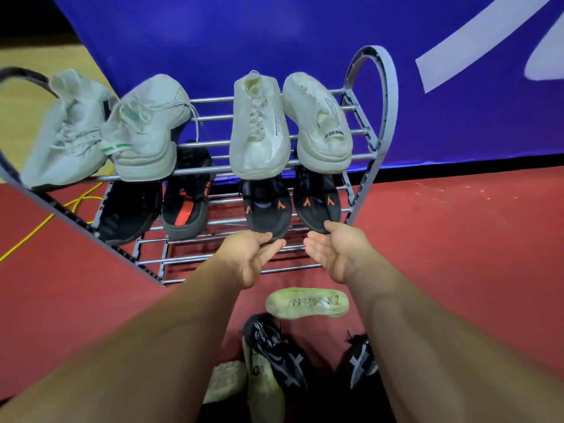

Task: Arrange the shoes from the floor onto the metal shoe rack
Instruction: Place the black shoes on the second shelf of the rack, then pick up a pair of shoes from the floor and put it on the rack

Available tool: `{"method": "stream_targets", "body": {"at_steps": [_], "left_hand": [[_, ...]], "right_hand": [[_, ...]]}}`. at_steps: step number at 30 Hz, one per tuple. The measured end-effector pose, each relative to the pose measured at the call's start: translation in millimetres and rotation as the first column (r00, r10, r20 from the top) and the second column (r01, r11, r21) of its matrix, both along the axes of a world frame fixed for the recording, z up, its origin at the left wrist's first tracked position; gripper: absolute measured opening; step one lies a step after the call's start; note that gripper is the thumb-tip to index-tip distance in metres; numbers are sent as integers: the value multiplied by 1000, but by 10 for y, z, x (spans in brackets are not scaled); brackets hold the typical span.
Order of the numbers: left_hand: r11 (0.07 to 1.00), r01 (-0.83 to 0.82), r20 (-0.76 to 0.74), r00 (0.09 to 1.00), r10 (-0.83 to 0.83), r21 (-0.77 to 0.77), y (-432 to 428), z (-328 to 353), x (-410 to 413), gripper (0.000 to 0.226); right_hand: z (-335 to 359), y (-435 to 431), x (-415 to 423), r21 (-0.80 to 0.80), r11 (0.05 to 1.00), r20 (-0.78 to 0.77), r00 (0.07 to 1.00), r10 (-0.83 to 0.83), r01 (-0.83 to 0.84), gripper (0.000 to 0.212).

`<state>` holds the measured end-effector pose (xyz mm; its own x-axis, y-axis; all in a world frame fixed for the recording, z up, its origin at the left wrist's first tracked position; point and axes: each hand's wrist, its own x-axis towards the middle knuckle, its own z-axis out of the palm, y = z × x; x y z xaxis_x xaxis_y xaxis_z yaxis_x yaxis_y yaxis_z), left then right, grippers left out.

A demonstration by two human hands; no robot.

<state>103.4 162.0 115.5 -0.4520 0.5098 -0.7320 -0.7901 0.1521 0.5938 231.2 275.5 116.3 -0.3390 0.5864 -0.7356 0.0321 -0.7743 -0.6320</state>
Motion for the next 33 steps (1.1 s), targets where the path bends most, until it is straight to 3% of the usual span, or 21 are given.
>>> {"method": "stream_targets", "body": {"at_steps": [11,20,26,33], "left_hand": [[997,-75,-32,997,76,18,233,41,-102,22],[999,-14,-48,999,12,-35,205,-41,-149,10],[991,130,-60,989,-132,-43,15,-62,-194,21],[935,288,-104,944,-314,-208,-751,-124,-314,18]], "right_hand": [[11,95,2,40,994,4,995,-98,98,33],[-19,86,-47,13,994,-6,994,-110,110,30],[26,31,-103,-34,999,37,999,-7,8,29],[61,-252,-182,-65,978,118,972,204,-197,24]]}}
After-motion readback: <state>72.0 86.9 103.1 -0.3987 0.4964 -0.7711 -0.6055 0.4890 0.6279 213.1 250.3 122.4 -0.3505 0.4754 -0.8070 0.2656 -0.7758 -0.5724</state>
